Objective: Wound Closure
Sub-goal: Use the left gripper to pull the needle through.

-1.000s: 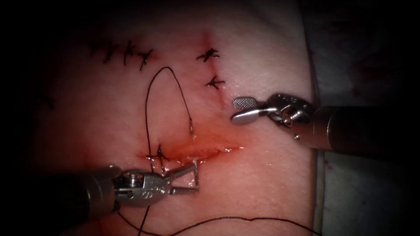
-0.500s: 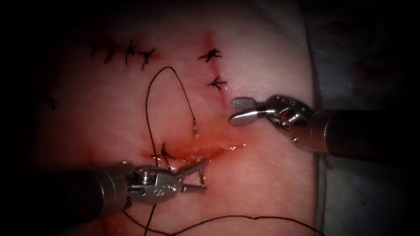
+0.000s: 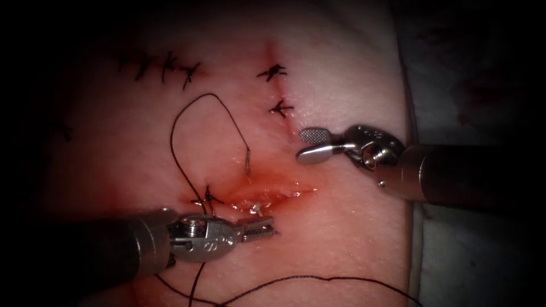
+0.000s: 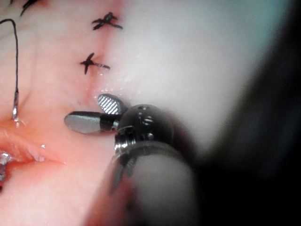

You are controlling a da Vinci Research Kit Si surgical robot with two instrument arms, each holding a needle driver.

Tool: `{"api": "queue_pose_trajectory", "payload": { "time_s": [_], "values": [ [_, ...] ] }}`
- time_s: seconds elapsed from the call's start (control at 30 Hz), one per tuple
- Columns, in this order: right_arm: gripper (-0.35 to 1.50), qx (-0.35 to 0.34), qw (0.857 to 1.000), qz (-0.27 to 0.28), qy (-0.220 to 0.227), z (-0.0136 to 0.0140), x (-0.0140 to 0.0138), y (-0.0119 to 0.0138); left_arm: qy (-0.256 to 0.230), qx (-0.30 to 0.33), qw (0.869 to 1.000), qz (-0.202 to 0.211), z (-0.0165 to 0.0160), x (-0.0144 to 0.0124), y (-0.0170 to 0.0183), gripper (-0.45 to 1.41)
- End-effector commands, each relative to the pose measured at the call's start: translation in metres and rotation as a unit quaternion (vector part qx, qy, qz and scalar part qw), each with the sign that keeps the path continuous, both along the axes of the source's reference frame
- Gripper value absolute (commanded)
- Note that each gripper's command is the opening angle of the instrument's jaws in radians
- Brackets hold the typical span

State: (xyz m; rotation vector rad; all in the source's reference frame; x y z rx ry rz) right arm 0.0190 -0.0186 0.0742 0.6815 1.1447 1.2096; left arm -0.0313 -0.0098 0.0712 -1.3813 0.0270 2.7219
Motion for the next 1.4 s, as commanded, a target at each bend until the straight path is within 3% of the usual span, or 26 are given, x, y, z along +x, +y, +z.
{"api": "queue_pose_trajectory", "payload": {
  "time_s": [0.03,0.13,0.23,0.37,0.43,0.73,0.8,0.93,1.0,1.13,1.2,1.27,1.4],
  "values": [
    [0.78,-0.001,1.000,0.000,0.001,0.0006,0.0009,0.0002,-0.008,0.018,1.000,-0.008,0.0003,-0.0005,0.0001,-0.45],
    [0.76,-0.001,1.000,0.000,0.001,0.0006,0.0009,0.0002,-0.027,0.073,0.996,-0.046,-0.0005,-0.0004,0.0000,-0.45],
    [0.71,0.000,1.000,0.001,0.001,0.0007,0.0009,0.0000,-0.052,0.146,0.984,-0.092,-0.0016,0.0000,-0.0001,-0.45],
    [0.71,0.001,1.000,0.002,0.001,0.0008,0.0010,-0.0003,-0.078,0.212,0.968,-0.110,-0.0033,0.0004,-0.0002,-0.45],
    [0.68,0.003,1.000,0.003,0.002,0.0009,0.0010,-0.0004,-0.093,0.254,0.955,-0.121,-0.0044,0.0005,-0.0002,-0.45],
    [0.64,0.008,1.000,0.005,0.003,0.0013,0.0013,-0.0010,-0.163,0.456,0.860,-0.160,-0.0080,0.0003,0.0002,-0.45],
    [0.64,0.008,1.000,0.005,0.003,0.0013,0.0013,-0.0011,-0.185,0.470,0.849,-0.155,-0.0087,0.0003,0.0005,-0.45],
    [0.64,0.010,1.000,0.006,0.004,0.0013,0.0013,-0.0014,-0.204,0.483,0.840,-0.139,-0.0102,0.0003,0.0008,-0.45],
    [0.64,0.009,1.000,0.006,0.003,0.0013,0.0013,-0.0016,-0.212,0.485,0.838,-0.131,-0.0111,0.0002,0.0008,-0.45],
    [0.64,0.009,1.000,0.006,0.003,0.0013,0.0013,-0.0017,-0.227,0.443,0.863,-0.085,-0.0135,0.0002,0.0005,-0.45],
    [0.64,0.009,1.000,0.006,0.003,0.0013,0.0013,-0.0017,-0.235,0.404,0.882,-0.065,-0.0146,0.0003,0.0008,-0.45],
    [0.64,0.009,1.000,0.006,0.003,0.0013,0.0013,-0.0017,-0.235,0.342,0.909,-0.047,-0.0159,0.0005,0.0014,-0.45],
    [0.64,0.009,1.000,0.005,0.004,0.0012,0.0013,-0.0018,-0.224,0.225,0.948,-0.036,-0.0177,0.0011,0.0034,-0.45]
  ]
}}
